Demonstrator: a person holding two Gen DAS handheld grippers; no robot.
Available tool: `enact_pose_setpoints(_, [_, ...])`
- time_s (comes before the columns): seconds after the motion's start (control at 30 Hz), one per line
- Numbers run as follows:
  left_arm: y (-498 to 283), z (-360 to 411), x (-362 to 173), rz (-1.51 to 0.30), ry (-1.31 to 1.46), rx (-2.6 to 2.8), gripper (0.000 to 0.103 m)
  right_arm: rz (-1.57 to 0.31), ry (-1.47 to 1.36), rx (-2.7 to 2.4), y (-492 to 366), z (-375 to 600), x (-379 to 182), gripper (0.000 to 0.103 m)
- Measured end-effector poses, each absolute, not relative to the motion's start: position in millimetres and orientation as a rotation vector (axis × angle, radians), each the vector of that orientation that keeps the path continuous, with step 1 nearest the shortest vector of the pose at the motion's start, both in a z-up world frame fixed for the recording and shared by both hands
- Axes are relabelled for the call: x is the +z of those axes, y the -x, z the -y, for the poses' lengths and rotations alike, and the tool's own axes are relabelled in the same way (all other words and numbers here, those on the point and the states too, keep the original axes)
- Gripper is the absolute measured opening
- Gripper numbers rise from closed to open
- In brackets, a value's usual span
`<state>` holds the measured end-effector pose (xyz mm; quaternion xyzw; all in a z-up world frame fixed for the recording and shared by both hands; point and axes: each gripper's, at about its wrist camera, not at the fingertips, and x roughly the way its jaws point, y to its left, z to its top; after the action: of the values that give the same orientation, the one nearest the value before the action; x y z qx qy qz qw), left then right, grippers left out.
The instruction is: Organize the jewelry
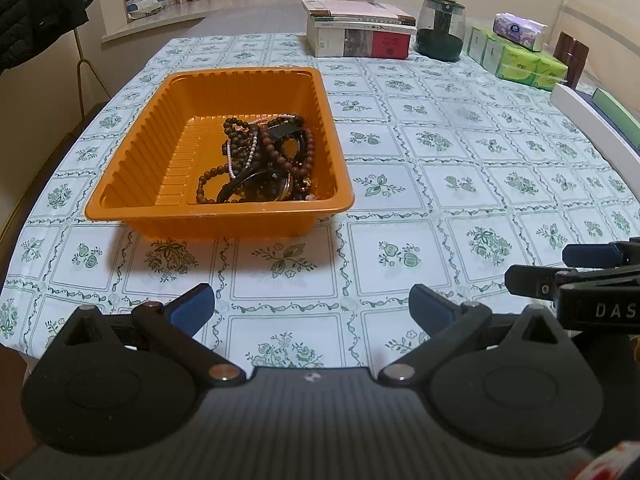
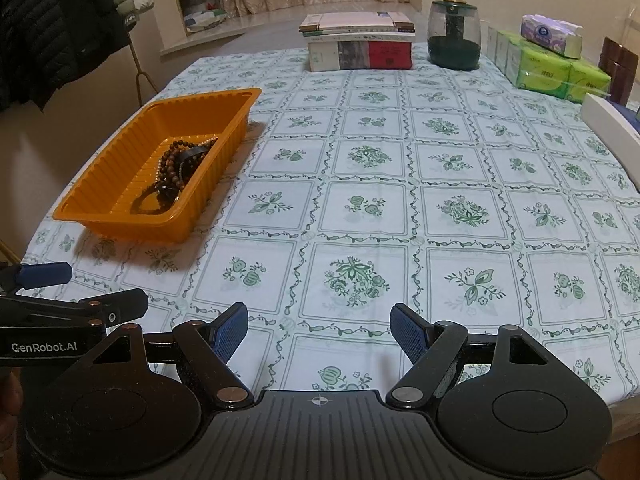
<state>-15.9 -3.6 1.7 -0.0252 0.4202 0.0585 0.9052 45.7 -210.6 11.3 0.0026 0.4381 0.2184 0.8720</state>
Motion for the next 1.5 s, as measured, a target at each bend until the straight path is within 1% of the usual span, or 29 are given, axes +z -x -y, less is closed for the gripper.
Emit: enact_pose_setpoints(1.5, [17.1,2.5,3.2,-0.859,0.062,0.126,0.103,-0.914,0.005,0.455,-44.9,208.7,12.0,0.078])
